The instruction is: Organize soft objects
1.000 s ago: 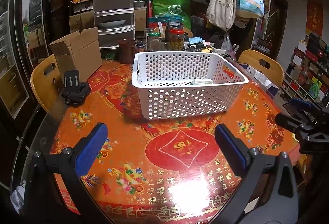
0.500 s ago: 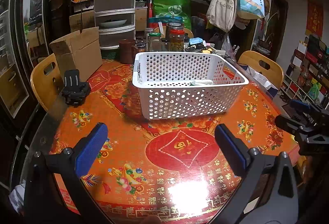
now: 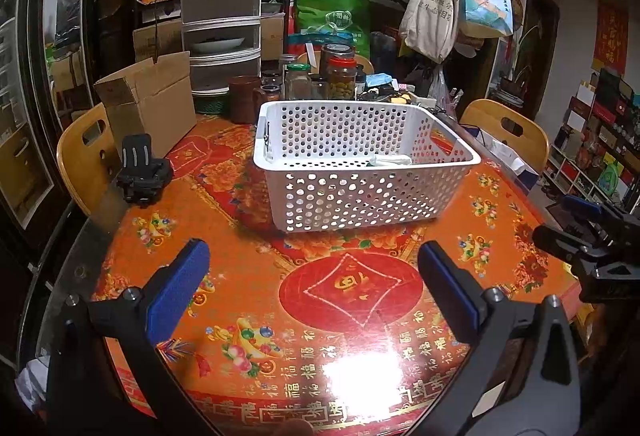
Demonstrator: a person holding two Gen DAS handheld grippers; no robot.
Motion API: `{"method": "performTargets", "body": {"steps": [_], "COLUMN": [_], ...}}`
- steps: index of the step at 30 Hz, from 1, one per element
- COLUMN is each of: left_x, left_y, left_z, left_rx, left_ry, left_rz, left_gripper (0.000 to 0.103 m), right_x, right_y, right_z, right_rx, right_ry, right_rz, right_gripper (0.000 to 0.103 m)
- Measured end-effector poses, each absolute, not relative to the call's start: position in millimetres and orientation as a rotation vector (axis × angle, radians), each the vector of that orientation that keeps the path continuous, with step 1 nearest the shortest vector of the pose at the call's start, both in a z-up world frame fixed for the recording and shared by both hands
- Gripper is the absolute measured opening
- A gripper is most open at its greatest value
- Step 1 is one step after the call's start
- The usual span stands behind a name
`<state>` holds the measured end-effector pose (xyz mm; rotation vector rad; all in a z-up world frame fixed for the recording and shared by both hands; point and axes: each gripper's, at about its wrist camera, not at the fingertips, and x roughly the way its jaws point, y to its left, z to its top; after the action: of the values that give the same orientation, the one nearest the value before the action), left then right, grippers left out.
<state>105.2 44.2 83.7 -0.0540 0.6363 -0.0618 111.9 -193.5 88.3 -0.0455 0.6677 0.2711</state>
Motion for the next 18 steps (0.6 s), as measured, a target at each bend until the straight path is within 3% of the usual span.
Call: {"method": "performTargets", "body": {"steps": [18], "left_x": [104.7], "left_y": [36.9], "left_z": [83.0], "left_rx": [-0.030], "left_ry": [0.626], "left_rz": [-0.071], "left_gripper": [0.103], "right_x": [108.3], "right_y": [-192.8], "right_z": [84.5], "right_rx": [-0.045], "right_ry": [0.674], "right_rz": [0.271], "right_gripper": [0.103]}}
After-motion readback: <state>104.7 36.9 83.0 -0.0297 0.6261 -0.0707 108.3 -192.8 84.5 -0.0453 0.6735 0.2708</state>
